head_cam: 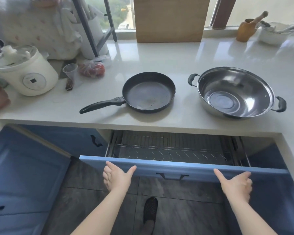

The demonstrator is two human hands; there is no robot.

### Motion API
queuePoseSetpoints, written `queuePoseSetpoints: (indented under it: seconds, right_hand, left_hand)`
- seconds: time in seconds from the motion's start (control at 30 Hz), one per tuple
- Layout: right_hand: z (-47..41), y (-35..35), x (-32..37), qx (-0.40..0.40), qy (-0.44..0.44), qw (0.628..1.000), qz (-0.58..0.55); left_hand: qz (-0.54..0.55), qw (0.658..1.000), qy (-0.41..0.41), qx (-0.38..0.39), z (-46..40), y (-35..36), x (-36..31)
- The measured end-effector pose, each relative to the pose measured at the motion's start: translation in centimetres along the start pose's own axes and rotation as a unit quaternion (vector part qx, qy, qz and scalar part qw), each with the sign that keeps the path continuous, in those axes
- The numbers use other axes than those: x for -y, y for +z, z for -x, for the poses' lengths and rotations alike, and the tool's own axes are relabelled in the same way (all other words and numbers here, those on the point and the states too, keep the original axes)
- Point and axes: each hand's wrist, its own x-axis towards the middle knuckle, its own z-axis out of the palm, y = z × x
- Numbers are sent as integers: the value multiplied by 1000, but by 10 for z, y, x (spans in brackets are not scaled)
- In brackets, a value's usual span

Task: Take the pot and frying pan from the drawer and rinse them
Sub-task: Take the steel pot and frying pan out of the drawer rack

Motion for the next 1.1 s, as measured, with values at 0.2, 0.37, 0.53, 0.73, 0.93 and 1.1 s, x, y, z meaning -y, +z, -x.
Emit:
queuePoseSetpoints:
  seconds: [0.2, 0.37, 0.53, 0.73, 0.93, 1.1]
  right_hand:
    - [-23, 7, 33, 10, -18, 1000, -12]
    - [-41, 14, 55, 45, -38, 997, -40]
    - [-55, 21, 75, 78, -89, 991, -57]
    - [-70, 30, 89, 102, -95, 988, -61]
    - [-78, 28, 89, 119, -94, 987, -51]
    - [-71, 8, 79, 127, -100, 985, -53]
  left_hand:
    - [20, 1000, 17, 12, -31, 4, -29]
    - [82, 994, 38, 61, -57, 5, -44]
    - [81, 991, 63, 85, -81, 2, -60]
    - [37, 990, 69, 118, -100, -2, -72]
    - [7, 989, 71, 131, -107, -6, -76]
    - [-25, 976, 126, 175, -87, -6, -87]
